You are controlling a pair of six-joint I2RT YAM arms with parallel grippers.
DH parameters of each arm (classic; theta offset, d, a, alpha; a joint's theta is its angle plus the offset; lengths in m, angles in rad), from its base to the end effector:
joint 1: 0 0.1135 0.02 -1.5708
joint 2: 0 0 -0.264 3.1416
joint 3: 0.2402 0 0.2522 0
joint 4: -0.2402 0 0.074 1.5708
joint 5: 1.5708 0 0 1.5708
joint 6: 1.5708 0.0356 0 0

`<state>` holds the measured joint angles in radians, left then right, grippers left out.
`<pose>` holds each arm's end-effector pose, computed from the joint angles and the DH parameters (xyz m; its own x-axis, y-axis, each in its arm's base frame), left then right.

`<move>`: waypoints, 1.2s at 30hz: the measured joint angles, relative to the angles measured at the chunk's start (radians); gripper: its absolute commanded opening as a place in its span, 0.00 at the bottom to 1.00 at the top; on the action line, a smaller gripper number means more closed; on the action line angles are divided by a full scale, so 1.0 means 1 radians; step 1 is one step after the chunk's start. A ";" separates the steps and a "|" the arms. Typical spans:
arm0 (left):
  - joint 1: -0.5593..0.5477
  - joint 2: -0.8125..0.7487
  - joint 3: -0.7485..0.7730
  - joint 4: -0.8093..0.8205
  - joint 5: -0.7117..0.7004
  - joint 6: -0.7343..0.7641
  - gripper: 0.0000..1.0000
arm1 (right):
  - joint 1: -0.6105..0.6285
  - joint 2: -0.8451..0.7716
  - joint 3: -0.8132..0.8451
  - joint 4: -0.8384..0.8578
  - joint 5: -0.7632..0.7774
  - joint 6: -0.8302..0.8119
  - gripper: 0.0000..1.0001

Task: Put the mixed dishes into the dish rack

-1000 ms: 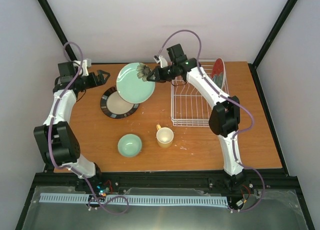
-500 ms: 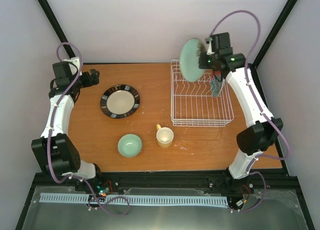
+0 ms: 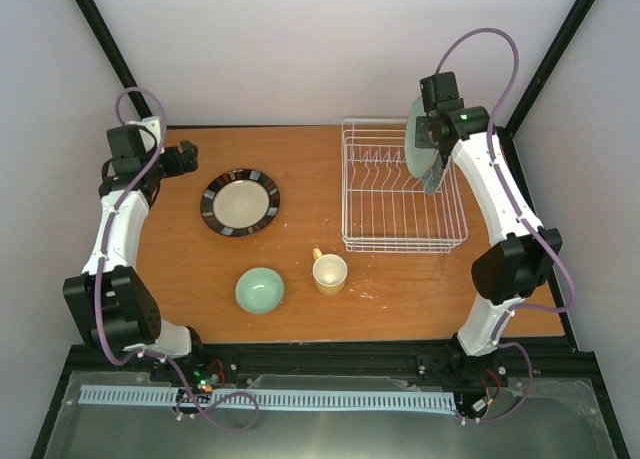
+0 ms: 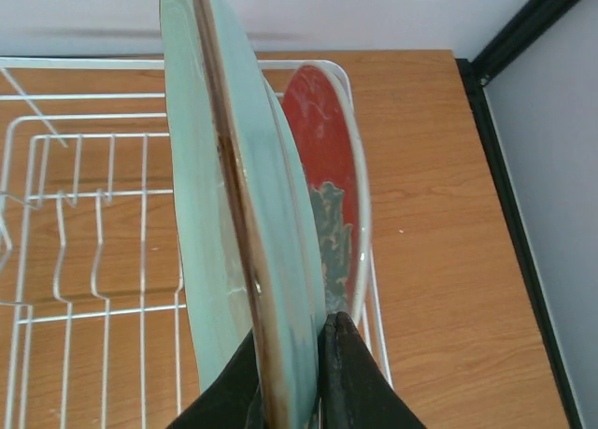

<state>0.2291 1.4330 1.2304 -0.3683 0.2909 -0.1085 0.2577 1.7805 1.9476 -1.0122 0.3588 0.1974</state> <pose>0.3205 0.0643 0.3261 -0.5251 -0.2290 -0.8197 -0.0396 0.9687 -0.2452 0.3685 0.0842 0.3913 -0.7119 0.0023 -0.7023 0.1289 0.9834 -0.1274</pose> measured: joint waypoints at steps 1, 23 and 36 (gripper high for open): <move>0.000 0.000 -0.001 0.000 -0.002 0.002 1.00 | 0.000 0.005 0.000 -0.004 0.014 -0.002 0.03; 0.000 -0.011 -0.034 -0.016 -0.045 0.023 1.00 | -0.001 0.089 -0.085 0.060 0.101 -0.052 0.03; 0.000 -0.020 -0.034 -0.032 -0.067 0.033 1.00 | 0.000 0.115 -0.083 0.095 0.109 -0.082 0.03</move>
<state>0.2291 1.4128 1.1965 -0.4007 0.2241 -0.0757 0.2577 1.8954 1.8645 -0.9173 0.4683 0.1158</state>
